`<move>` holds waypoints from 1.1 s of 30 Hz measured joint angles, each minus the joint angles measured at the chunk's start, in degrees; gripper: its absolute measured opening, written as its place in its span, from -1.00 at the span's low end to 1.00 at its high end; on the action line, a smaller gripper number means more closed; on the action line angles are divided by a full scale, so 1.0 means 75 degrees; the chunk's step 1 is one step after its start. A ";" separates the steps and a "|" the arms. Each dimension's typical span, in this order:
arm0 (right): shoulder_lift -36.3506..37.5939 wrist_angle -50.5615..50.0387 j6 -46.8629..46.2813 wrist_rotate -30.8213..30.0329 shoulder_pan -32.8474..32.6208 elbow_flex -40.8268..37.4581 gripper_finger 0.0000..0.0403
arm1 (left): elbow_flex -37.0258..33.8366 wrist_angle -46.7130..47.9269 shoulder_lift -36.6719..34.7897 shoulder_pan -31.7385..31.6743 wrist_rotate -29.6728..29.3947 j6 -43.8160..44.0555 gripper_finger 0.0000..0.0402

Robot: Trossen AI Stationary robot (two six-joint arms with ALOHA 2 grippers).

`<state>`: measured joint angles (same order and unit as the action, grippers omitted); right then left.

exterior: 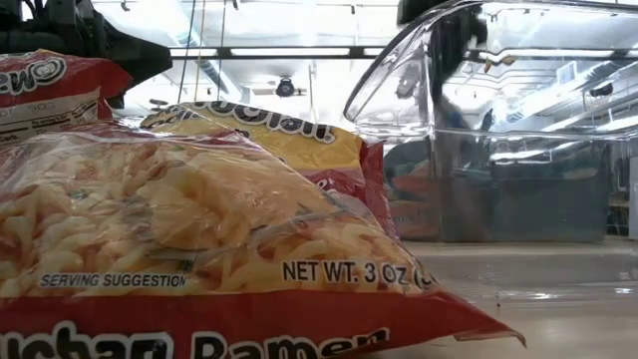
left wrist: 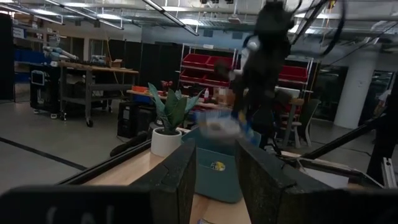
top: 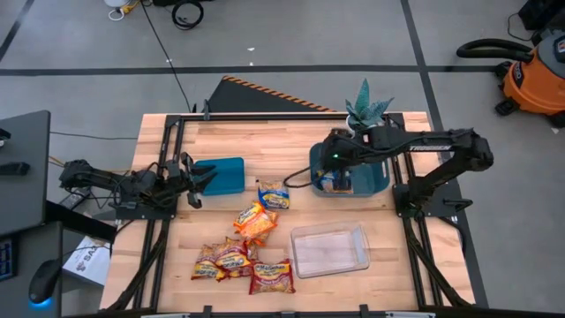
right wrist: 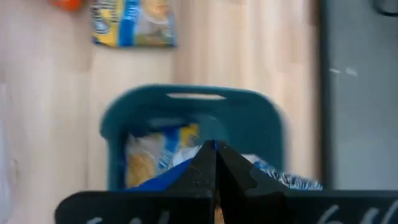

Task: Sort Maruchan noodles
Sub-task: Put the blue noodle pack into the dark blue bin

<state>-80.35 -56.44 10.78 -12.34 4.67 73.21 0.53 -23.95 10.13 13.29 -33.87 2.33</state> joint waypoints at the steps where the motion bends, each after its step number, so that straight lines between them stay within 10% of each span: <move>1: -0.0039 0.0252 0.0127 0.0161 0.0114 -0.0304 -0.97 | 0.0000 -0.0007 -0.0001 0.0000 0.0000 -0.0002 -0.42; 16: -0.1401 0.2008 0.0565 0.1973 0.1072 -0.0486 -0.63 | 0.0001 0.0007 -0.0001 0.0002 -0.0002 -0.0168 -0.42; 26: -0.1258 0.0400 0.0118 0.1493 0.0982 0.0912 -0.25 | 0.0001 0.0054 -0.0002 0.0002 0.0026 0.0006 -0.42; 33: -0.1270 0.1677 -0.0100 0.1184 0.0478 0.1189 -0.20 | 0.0001 0.0047 0.0000 0.0002 0.0120 0.0274 -0.42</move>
<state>-89.87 -43.87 10.03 -3.46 8.25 82.13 0.54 -23.60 10.13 13.30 -32.96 4.38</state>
